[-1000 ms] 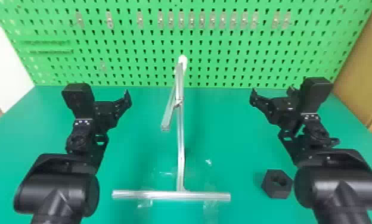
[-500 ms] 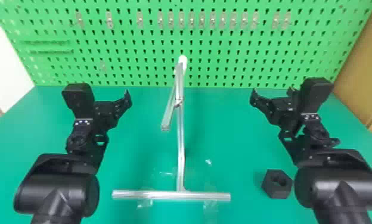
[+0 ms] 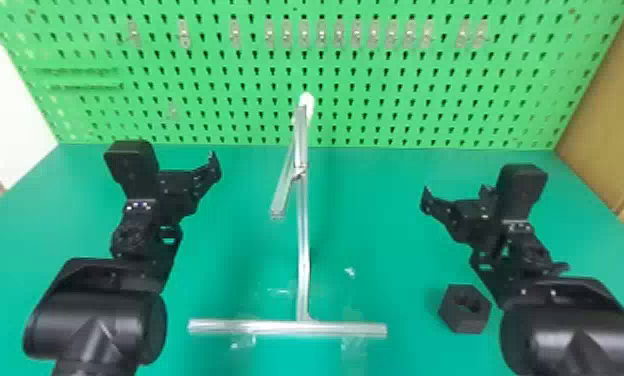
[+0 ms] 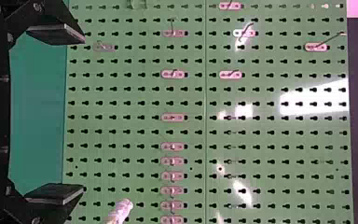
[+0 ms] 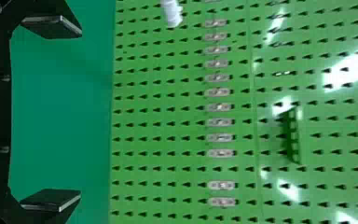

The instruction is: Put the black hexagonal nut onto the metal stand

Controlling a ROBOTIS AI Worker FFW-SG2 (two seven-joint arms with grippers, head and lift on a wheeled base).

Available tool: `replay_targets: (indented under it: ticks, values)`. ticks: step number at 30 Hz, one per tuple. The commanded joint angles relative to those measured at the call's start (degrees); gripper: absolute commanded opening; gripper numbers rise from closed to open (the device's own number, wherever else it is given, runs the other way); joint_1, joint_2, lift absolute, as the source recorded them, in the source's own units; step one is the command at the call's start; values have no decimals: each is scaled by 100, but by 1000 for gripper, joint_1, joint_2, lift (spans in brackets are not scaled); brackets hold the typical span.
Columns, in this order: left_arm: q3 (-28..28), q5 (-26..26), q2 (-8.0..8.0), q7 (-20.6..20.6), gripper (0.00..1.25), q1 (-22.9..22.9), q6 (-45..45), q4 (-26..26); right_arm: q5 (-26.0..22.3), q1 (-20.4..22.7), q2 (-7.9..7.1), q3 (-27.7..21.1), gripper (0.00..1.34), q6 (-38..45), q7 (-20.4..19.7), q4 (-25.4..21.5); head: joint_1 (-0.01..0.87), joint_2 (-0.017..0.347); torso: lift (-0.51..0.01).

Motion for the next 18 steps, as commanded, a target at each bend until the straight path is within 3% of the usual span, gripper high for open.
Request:
replay_targets:
  ticks: [1,18]
  values:
    - [2,0,0,0,1092,-5,0,0,22,72,-21,-65,1244,85,0,77,693,81,-1]
    - [11,0,0,0,1092,-5,0,0,189,151,-206,-197,1244,674,150,209,693,81,-1]
